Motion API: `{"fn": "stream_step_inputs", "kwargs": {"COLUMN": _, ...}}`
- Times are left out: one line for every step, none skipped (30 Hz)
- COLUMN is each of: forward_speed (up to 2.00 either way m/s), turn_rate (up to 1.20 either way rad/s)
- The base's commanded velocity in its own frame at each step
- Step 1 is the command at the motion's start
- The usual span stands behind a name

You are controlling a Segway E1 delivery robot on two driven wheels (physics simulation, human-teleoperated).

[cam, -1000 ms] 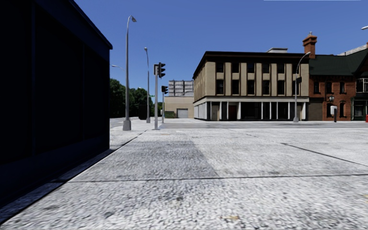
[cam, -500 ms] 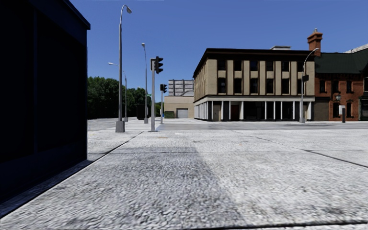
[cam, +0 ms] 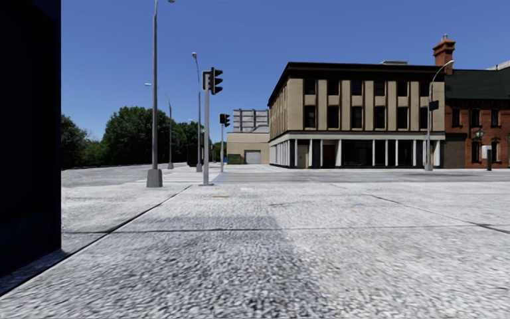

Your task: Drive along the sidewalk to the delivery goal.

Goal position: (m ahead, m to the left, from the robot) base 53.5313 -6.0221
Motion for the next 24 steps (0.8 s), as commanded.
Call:
{"fn": "stream_step_inputs", "kwargs": {"forward_speed": 1.86, "turn_rate": 0.19}}
{"fn": "stream_step_inputs", "kwargs": {"forward_speed": 1.86, "turn_rate": 0.21}}
{"fn": "stream_step_inputs", "kwargs": {"forward_speed": 1.85, "turn_rate": 0.22}}
{"fn": "stream_step_inputs", "kwargs": {"forward_speed": 1.85, "turn_rate": 0.22}}
{"fn": "stream_step_inputs", "kwargs": {"forward_speed": 1.85, "turn_rate": 0.23}}
{"fn": "stream_step_inputs", "kwargs": {"forward_speed": 1.85, "turn_rate": 0.25}}
{"fn": "stream_step_inputs", "kwargs": {"forward_speed": 1.85, "turn_rate": 0.27}}
{"fn": "stream_step_inputs", "kwargs": {"forward_speed": 1.85, "turn_rate": 0.3}}
{"fn": "stream_step_inputs", "kwargs": {"forward_speed": 1.85, "turn_rate": 0.31}}
{"fn": "stream_step_inputs", "kwargs": {"forward_speed": 1.85, "turn_rate": 0.31}}
{"fn": "stream_step_inputs", "kwargs": {"forward_speed": 1.85, "turn_rate": 0.32}}
{"fn": "stream_step_inputs", "kwargs": {"forward_speed": 1.85, "turn_rate": 0.32}}
{"fn": "stream_step_inputs", "kwargs": {"forward_speed": 1.85, "turn_rate": 0.32}}
{"fn": "stream_step_inputs", "kwargs": {"forward_speed": 1.85, "turn_rate": 0.32}}
{"fn": "stream_step_inputs", "kwargs": {"forward_speed": 1.85, "turn_rate": 0.32}}
{"fn": "stream_step_inputs", "kwargs": {"forward_speed": 1.85, "turn_rate": 0.23}}
{"fn": "stream_step_inputs", "kwargs": {"forward_speed": 1.85, "turn_rate": 0.08}}
{"fn": "stream_step_inputs", "kwargs": {"forward_speed": 1.85, "turn_rate": 0.0}}
{"fn": "stream_step_inputs", "kwargs": {"forward_speed": 1.85, "turn_rate": 0.0}}
{"fn": "stream_step_inputs", "kwargs": {"forward_speed": 1.85, "turn_rate": 0.0}}
{"fn": "stream_step_inputs", "kwargs": {"forward_speed": 1.85, "turn_rate": 0.0}}
{"fn": "stream_step_inputs", "kwargs": {"forward_speed": 1.85, "turn_rate": 0.0}}
{"fn": "stream_step_inputs", "kwargs": {"forward_speed": 1.85, "turn_rate": 0.0}}
{"fn": "stream_step_inputs", "kwargs": {"forward_speed": 1.85, "turn_rate": 0.0}}
